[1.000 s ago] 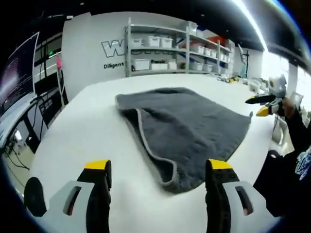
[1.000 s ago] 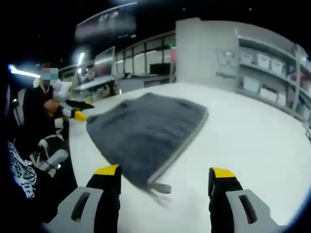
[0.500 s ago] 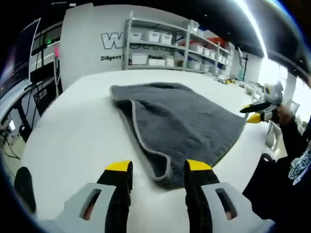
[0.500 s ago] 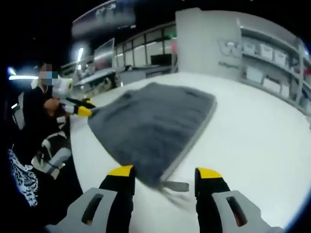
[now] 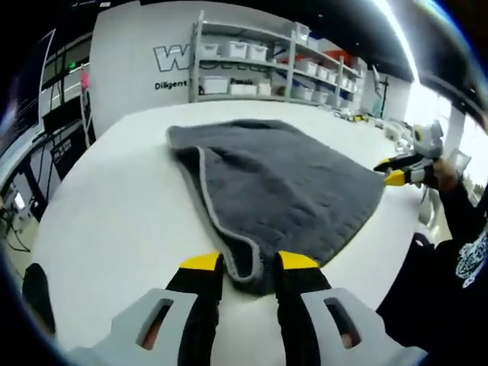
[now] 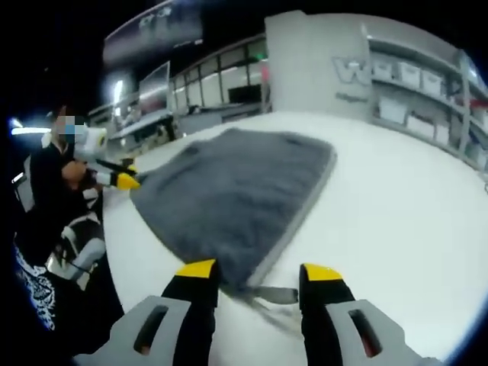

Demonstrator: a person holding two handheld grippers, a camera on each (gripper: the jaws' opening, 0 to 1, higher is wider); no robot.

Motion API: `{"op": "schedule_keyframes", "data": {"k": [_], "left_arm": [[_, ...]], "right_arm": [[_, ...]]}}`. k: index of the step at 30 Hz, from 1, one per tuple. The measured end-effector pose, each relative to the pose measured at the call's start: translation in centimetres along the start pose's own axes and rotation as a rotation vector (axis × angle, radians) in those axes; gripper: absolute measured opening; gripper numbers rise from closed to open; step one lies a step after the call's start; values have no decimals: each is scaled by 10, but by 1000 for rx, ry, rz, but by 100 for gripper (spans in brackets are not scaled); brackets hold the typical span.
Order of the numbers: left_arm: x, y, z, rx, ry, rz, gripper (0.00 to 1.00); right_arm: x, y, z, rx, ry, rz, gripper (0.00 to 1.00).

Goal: Open the folded towel by lifting each exposed corner and separating the folded layers until the towel lies flat within the target outline without major curled edges

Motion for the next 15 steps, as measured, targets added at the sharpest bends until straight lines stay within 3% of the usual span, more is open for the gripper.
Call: {"op": "schedule_keyframes", "data": {"k": [9,15], "left_arm": [[2,1,-2,3,-3,4,8],[2,-1,-1,23,-2,14,5]], "right_arm": [[0,-1,1,-7,41,7,17],[1,-2,0,-8,60,7,13]]}}
Point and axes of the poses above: the point that each gripper's makers call its tool centre point, and the gripper's own axes: x roughly backward along the fingers, z roughly to its left, y roughly out of its top, the point moved 4 cm from there along x, roughly backward along the fingers, and after that the axes turned 2 degrees about z, right-handed, at the moved point
